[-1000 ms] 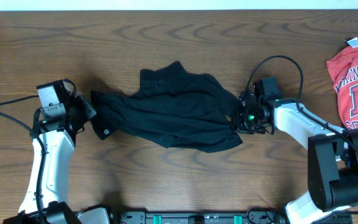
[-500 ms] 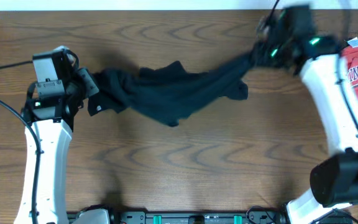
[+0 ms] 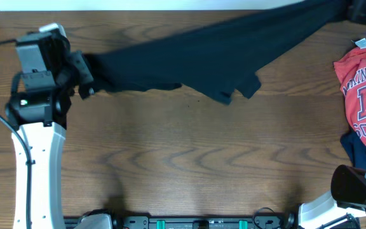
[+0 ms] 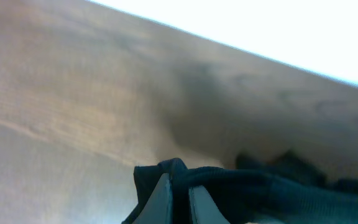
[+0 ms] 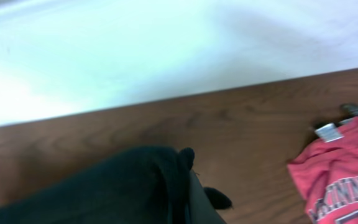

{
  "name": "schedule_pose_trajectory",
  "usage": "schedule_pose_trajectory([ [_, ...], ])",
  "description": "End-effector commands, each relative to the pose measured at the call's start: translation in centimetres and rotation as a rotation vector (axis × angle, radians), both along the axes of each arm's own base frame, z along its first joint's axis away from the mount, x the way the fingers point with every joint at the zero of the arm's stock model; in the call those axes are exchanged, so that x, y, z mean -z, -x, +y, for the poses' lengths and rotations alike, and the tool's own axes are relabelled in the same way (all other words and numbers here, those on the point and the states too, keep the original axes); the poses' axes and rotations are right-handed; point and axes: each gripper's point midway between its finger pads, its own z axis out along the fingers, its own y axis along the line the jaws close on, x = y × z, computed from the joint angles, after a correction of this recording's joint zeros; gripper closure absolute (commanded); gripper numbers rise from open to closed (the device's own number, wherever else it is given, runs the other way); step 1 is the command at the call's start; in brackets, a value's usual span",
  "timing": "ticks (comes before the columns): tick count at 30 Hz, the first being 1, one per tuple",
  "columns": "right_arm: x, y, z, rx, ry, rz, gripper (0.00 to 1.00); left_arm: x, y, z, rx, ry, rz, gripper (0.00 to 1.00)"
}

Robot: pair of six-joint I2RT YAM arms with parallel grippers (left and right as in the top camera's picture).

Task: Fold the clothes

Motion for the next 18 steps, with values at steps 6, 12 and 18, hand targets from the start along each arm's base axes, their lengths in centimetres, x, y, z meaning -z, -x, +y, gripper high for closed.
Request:
schedule_pose_trajectory([
  [6,-5.7,2.5,-4.5,0.052,-0.022,-0.161,0.99,-9.7,0.5,0.8,-0.027,-0.065,-0.194,0.94],
  [12,-4.7,3.6,-4.4,0.056,-0.086,-0.105,0.99,-11.0,2.2,-1.1,0.019,-0.059,-0.181,0.94],
  [18,-3.4,4.3,-4.1,0.063,-0.113,-0.045,0.99,-9.7,4.3,-4.7,0.120,-0.047,-0.108,0.94],
])
